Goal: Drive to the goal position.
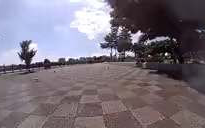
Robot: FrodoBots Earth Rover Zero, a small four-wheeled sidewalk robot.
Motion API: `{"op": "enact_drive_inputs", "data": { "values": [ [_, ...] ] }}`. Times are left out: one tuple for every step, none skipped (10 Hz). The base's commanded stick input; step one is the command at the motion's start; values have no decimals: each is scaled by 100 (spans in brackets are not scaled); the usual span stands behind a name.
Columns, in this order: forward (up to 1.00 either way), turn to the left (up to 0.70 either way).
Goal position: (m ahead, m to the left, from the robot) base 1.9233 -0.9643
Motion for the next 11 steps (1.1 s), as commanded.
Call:
{"op": "enact_drive_inputs", "data": {
  "values": [
    [70,0],
    [70,0],
    [70,0],
    [70,0],
    [70,0],
    [70,0],
    [70,0],
    [70,0],
    [70,0],
    [70,0],
    [70,0]
  ]
}}
